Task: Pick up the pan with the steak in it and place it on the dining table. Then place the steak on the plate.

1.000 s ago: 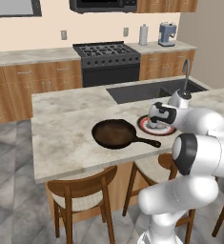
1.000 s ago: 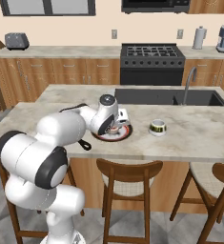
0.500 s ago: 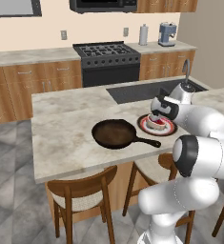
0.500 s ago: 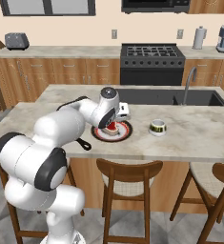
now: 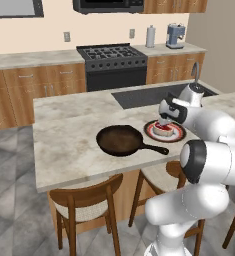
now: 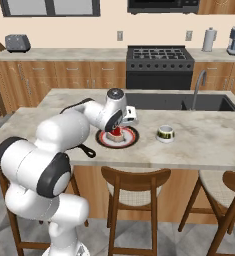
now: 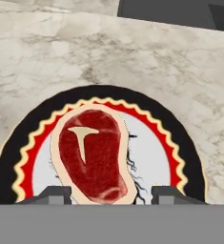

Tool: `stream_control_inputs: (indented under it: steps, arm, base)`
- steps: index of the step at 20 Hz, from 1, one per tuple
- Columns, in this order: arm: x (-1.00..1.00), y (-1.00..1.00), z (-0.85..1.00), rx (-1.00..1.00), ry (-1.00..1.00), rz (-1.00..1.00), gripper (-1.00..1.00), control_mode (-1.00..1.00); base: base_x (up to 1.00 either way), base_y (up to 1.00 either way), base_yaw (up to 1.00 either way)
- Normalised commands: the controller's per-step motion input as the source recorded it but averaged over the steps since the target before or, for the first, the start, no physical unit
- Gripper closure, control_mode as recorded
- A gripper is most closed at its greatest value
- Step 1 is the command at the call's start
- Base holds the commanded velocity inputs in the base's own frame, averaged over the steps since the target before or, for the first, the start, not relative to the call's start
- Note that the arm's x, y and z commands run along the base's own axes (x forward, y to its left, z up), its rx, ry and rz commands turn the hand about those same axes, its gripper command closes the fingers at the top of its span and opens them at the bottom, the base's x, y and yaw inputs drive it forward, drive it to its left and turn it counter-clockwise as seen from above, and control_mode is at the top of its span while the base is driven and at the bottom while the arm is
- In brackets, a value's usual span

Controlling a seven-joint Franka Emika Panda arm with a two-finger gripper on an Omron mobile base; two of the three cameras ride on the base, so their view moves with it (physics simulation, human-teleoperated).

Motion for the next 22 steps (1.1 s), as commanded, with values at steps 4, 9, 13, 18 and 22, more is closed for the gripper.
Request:
stream_control_inputs:
  steps: [4,9,13,18,22]
  arm:
    - [-0.28,-0.04,0.47,0.05,-0.01,0.0,1.0,-1.0]
    - [-0.65,0.0,0.55,0.04,-0.06,0.0,1.0,-1.0]
    - [-0.91,0.0,0.51,0.03,-0.15,0.04,1.0,-1.0]
    - [-0.86,0.0,0.36,0.0,-0.2,0.06,1.0,-1.0]
    - [-0.75,0.02,0.14,0.0,-0.3,0.07,1.0,-1.0]
  base:
    - [0.0,0.0,0.0]
    - [0.0,0.0,0.0]
    - [0.0,0.0,0.0]
    - [0.0,0.0,0.0]
    - [0.0,0.0,0.0]
